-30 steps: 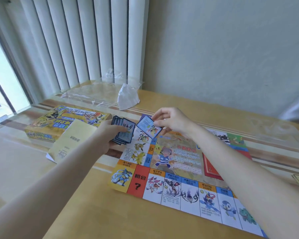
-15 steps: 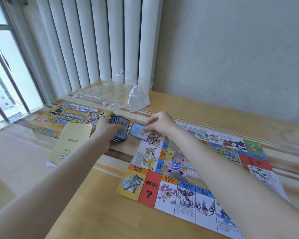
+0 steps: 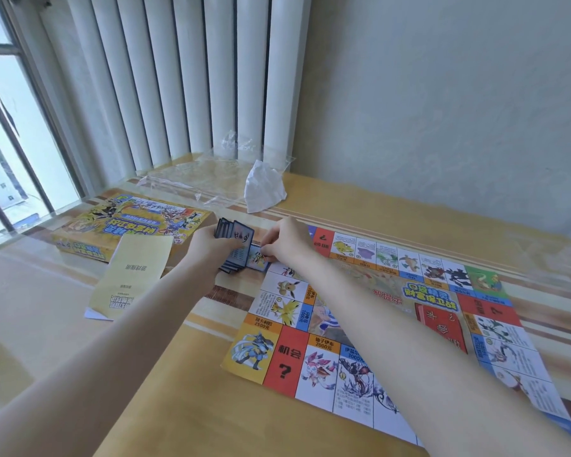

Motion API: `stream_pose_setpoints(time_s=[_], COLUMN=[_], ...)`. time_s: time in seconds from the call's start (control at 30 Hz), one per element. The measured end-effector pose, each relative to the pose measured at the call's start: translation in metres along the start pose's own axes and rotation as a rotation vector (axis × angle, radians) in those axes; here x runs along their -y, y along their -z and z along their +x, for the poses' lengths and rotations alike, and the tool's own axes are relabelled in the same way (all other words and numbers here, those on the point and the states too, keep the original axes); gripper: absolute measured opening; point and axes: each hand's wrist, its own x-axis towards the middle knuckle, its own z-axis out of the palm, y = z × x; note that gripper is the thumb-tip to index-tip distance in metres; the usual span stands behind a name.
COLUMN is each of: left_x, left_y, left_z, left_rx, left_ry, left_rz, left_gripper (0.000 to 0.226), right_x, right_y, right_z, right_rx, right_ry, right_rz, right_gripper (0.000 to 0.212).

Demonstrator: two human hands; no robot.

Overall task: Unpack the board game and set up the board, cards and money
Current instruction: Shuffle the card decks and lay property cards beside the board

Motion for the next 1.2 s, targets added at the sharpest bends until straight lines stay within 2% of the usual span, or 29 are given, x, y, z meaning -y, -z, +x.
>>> stream_pose_setpoints(time_s=[0.1,0.2,0.3,0.4,0.47,0.63,0.73,0.83,0.97,1.07,1.2], left_x=[0.001,0.002,-0.003,-0.007,-0.009,-0.015,-0.016,-0.024,-0.036,-0.033,-0.021], left_y=[0.001,0.004,0.005,0.003,-0.004,-0.013,-0.014,-0.017,-0.013,-0.005,-0.004], left_z=[0.002,0.003,-0.002,-0.014,-0.023,-0.036,-0.040,-0.043,-0.040,-0.037,-0.048], left_rx=[-0.010,-0.028,0.040,0.215,0.321,0.423,0.437,0.375,0.270,0.289,0.357], left_ry=[0.026,0.020,0.047,0.085,0.074,0.062,0.054,0.029,-0.029,-0.040,0.022], left_rz=[-0.027,-0.047,-0.237,-0.413,-0.437,-0.477,-0.403,-0.346,-0.393,-0.406,-0.297], left_gripper=[0.018,0.014,0.010,0.014,0.014,0.013,0.019,0.015,0.013,0.022,0.026], right_x=[-0.001,-0.003,0.000,0.003,0.002,-0.006,-0.008,-0.002,0.002,-0.003,-0.014], right_y=[-0.004,-0.004,0.015,0.038,0.047,0.061,0.068,0.074,0.086,0.093,0.100], right_z=[0.000,-0.001,-0.009,-0.022,-0.031,-0.044,-0.048,-0.049,-0.049,-0.054,-0.077], right_rx=[-0.011,-0.034,-0.137,0.055,0.138,0.109,0.026,-0.062,-0.201,-0.138,0.073], right_ry=[0.088,0.120,0.104,0.018,0.010,0.037,0.094,0.198,0.218,0.151,0.032], right_rz=[-0.146,-0.176,0.059,0.427,0.478,0.459,0.229,0.059,0.139,0.194,0.260], right_gripper=[0.005,0.003,0.008,0.013,0.010,0.015,0.026,0.022,0.013,0.018,0.027])
